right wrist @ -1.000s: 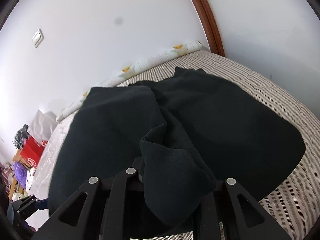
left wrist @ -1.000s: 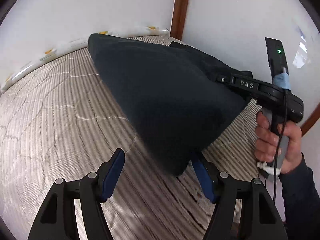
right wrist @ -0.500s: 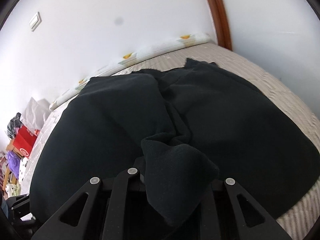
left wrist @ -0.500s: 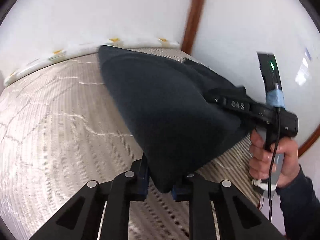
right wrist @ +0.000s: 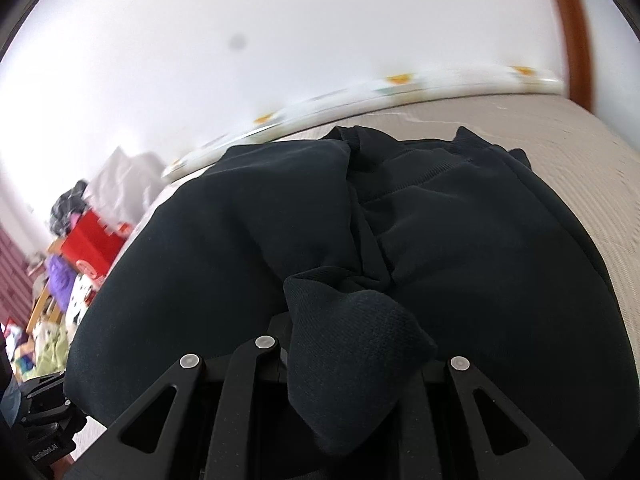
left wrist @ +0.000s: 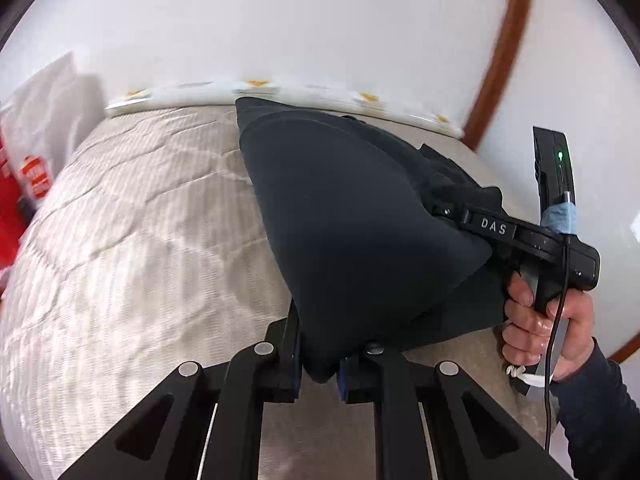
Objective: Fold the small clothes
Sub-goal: 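Fold the sweatshirt end over the body with the right tool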
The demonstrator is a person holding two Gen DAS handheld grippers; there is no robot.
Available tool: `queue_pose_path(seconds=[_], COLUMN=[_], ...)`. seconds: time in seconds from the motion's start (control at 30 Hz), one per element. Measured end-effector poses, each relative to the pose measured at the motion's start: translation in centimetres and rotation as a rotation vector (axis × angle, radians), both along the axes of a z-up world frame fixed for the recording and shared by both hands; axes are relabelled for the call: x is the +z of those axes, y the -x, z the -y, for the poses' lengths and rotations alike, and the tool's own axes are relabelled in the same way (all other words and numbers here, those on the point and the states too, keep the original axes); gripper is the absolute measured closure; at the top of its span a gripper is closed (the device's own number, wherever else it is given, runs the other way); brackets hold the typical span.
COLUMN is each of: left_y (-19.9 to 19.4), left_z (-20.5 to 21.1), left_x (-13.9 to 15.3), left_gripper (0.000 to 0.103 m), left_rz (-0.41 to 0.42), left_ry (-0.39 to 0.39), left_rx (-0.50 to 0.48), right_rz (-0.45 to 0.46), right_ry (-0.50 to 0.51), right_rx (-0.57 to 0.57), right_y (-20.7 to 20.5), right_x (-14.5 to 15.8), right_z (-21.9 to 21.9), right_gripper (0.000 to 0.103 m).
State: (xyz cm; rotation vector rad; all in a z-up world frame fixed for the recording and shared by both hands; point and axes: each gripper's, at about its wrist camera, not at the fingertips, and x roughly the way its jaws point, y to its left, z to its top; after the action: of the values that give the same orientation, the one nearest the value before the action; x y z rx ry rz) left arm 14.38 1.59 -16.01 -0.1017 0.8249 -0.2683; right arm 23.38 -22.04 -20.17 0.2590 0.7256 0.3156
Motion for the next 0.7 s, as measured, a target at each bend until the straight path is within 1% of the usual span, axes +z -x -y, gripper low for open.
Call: queue_pose_path(seconds=[0.1,0.2,0.23,0.27,0.3,0.33,0.43,0.47,0.53,0.63,0.7], left_y=[0.0,-0.1,0.0,0.2,0.3,0.3,0.2,0.4,0.4,0.2,0.3], left_z=[-1.5,-1.9,-1.8,-1.5,-1.1,-0.1,2.7,3.1,4.0,4.9,5.2], left_x=[-0.6,-1.1,-1.2,-1.2,-1.2,-1.2,-1.5,-1.5,-1.5,-1.6,-1.6], left_gripper=[0.09,0.09,0.089,0.089,0.087,0.082,0.079,0.079,0.077,0.074,0.073], left_rz=[-0.023,-0.029,-0.027,-0.023,-0.014,-0.001,0.035,0.046,0.054,0.036,0.026], left_ry=[0.007,0.008,0.001,-0.014,-0.032,-0.058,-0.183,-0.199,-0.21,-0.191,-0.191], left_rx=[0.019,0.006,0.005,-0.002,-0.01,-0.018,-0.053,-0.059,-0.076,-0.098,-0.098], right_rz=[0.0,0.002,0.021,0.061,0.084,0.108,0.167,0.2,0.228,0.236,0.227], right_ry=[-0.001,0.0,-0.013,-0.019,-0.018,-0.02,-0.005,-0.005,-0.003,-0.026,0.009], right_rx=[0.041,0.032,0.034,0.033,0.031,0.026,-0.028,-0.05,-0.094,-0.172,-0.218], right_y=[-1.0,-0.5,0.2,1.4,2.1,3.1,5.4,6.5,7.4,9.1,9.9], right_x=[0.2,1.0,1.6,2.6,3.2,3.9,5.2,5.5,5.6,4.6,3.1], right_z=[-2.6,-2.9,-2.6,-2.0,-1.5,-0.9,0.6,1.6,2.7,5.5,6.5], right_gripper=[0.087,0.087,0.087,0.087,0.087,0.087,0.087,0.087,0.087,0.087,0.088])
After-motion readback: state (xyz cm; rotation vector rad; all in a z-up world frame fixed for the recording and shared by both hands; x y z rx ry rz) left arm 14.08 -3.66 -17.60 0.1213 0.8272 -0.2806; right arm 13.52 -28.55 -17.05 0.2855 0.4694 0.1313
